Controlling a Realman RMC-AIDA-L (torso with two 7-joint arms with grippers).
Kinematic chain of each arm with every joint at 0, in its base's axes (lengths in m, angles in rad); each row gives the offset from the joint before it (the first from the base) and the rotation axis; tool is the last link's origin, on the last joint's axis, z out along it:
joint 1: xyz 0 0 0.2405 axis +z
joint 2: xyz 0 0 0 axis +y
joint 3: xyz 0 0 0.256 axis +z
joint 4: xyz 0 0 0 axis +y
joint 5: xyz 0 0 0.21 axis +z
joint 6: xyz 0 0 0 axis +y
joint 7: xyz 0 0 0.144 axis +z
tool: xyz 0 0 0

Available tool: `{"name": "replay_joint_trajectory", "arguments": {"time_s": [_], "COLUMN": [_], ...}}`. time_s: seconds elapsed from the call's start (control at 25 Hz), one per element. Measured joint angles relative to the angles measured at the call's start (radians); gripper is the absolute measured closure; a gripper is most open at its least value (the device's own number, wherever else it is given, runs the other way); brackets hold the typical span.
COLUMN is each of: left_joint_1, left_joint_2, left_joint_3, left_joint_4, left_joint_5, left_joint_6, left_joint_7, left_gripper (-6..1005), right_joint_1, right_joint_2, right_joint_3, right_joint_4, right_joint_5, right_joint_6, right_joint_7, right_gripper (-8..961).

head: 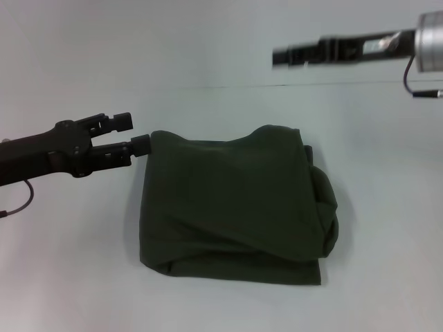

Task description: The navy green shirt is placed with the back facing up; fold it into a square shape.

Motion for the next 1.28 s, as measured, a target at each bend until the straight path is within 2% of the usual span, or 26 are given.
{"name": "replay_joint_trajectory", "arguments": {"time_s": [0.16, 0.36, 0.48, 0.68, 0.84, 0.96, 1.04, 1.2, 1.28], "left_joint_1": [-0.002, -0.002, -0.001, 0.001, 0.001, -0.001, -0.002, -0.002, -0.004], "left_joint_2": [0.004, 0.007, 0.007, 0.007, 0.006, 0.006, 0.005, 0.005, 0.006], "left_joint_3": [-0.002, -0.004, -0.004, -0.004, -0.004, -0.004, -0.004, -0.003, -0.003], "left_joint_4": [0.0, 0.0, -0.002, -0.003, -0.003, -0.003, -0.002, -0.002, -0.001], "left_joint_5": [0.0, -0.002, -0.004, -0.011, -0.012, -0.013, -0.013, -0.014, -0.014], "left_joint_6": [0.012, 0.013, 0.013, 0.013, 0.013, 0.013, 0.013, 0.013, 0.013], "left_joint_7": [-0.013, -0.022, -0.029, -0.039, -0.048, -0.05, -0.051, -0.053, -0.053], "left_gripper": [109, 109, 109, 109, 109, 109, 109, 109, 108], "right_joint_1": [0.033, 0.036, 0.042, 0.047, 0.057, 0.063, 0.061, 0.053, 0.05], "right_joint_2": [0.008, 0.04, 0.07, 0.138, 0.16, 0.164, 0.153, 0.108, 0.087], "right_joint_3": [-0.053, -0.08, -0.113, -0.143, -0.162, -0.164, -0.16, -0.145, -0.101], "right_joint_4": [-0.014, -0.049, -0.052, -0.056, -0.032, -0.021, -0.028, -0.031, -0.032], "right_joint_5": [-0.135, -0.243, -0.309, -0.419, -0.502, -0.563, -0.59, -0.611, -0.596], "right_joint_6": [-0.007, 0.017, 0.054, 0.157, 0.218, 0.232, 0.228, 0.211, 0.209], "right_joint_7": [-0.016, -0.083, -0.101, -0.11, -0.095, -0.051, 0.004, 0.131, 0.191], "right_gripper": [402, 401, 380, 274, 277, 278, 278, 278, 278]}}
